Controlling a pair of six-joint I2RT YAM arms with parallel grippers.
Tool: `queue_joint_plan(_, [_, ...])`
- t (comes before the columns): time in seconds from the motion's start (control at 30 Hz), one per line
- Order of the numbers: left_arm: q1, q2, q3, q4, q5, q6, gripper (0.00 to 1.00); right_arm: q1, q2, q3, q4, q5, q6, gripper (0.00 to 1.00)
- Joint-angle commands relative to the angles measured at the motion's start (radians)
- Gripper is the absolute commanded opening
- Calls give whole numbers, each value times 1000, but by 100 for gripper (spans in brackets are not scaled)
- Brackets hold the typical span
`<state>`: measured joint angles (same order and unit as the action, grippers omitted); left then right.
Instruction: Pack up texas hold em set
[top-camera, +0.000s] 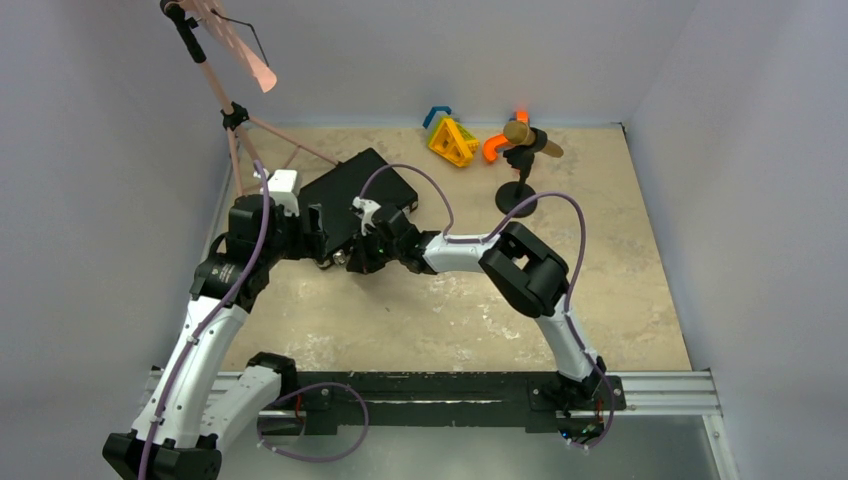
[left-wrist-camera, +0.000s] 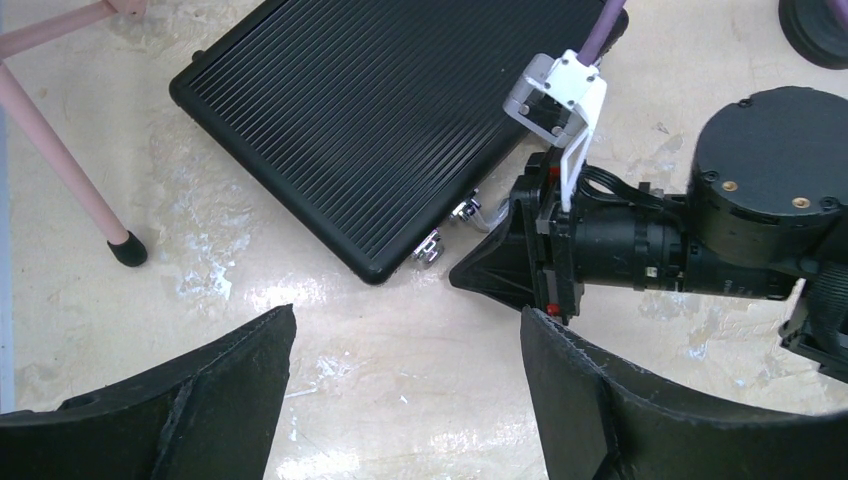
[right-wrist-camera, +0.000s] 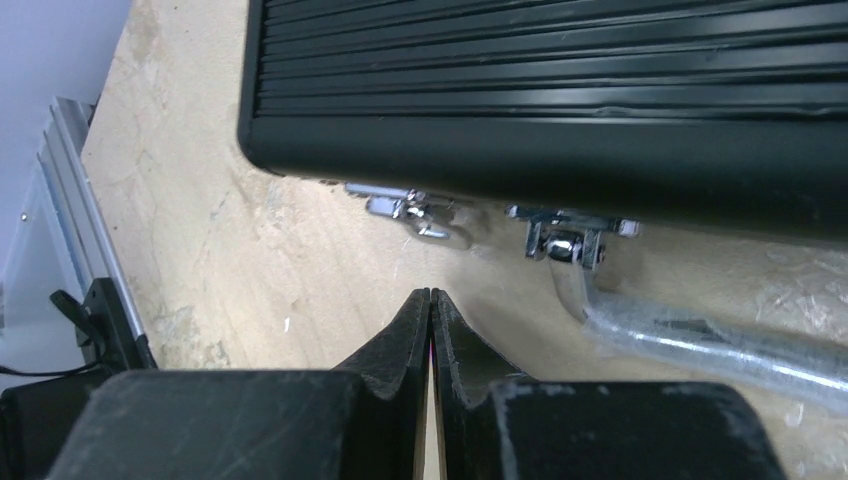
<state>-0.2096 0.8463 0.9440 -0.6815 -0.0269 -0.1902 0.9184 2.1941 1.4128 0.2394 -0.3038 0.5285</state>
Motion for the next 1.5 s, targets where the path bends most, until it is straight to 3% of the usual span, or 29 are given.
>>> queue_joint_plan(0.0, [6, -9, -9, 23, 1, 15, 86, 5, 40, 69, 11, 32, -11, 7])
queue_joint_plan(0.13, [6, -8, -9, 23, 1, 17, 86, 5, 40, 79, 11, 29, -12, 7])
queue_joint_plan(0.33, [6, 32, -11, 24, 22, 0, 85, 5, -65, -32, 63, 58, -32, 8])
queue_joint_plan(0.53, [24, 157, 13, 19, 97, -18, 74, 4, -240, -200, 115, 106, -44, 8])
queue_joint_plan(0.9, [39, 516, 151, 84, 114, -26, 48, -31, -499, -356, 72, 206, -97, 8])
queue_joint_plan(1.17, [45, 662, 179, 140, 76, -27, 39, -100, -637, -487, 85, 239, -105, 8])
queue_joint_plan(1.47, [45, 826, 212, 74, 77, -44, 37, -143, -696, -555, 111, 244, -88, 8])
